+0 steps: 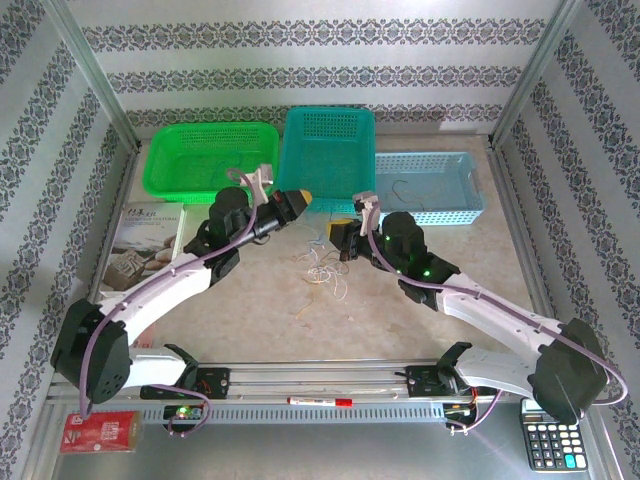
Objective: Untangle the cables
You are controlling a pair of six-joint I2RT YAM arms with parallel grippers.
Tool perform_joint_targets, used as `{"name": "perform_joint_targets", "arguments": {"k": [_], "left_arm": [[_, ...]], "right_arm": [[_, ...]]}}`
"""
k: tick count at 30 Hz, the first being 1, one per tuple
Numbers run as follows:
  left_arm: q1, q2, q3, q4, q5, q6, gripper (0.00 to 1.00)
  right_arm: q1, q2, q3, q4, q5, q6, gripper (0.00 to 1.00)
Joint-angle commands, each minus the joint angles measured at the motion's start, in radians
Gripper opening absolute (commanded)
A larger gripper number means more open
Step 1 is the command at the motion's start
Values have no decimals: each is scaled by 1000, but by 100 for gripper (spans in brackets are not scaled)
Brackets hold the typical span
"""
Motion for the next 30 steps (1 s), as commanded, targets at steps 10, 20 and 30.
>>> {"name": "perform_joint_targets", "arguments": {"k": [10,20,30], "left_arm": [[-16,-13,267,-49,98,0,0],[-18,15,358,-67,116,-6,0],[-28,30,445,-57,120,-44,0]], "right_arm": [[6,37,-33,70,30,14,54],[20,35,15,78,37,0,64],[36,190,18,243,189,7,63]]}}
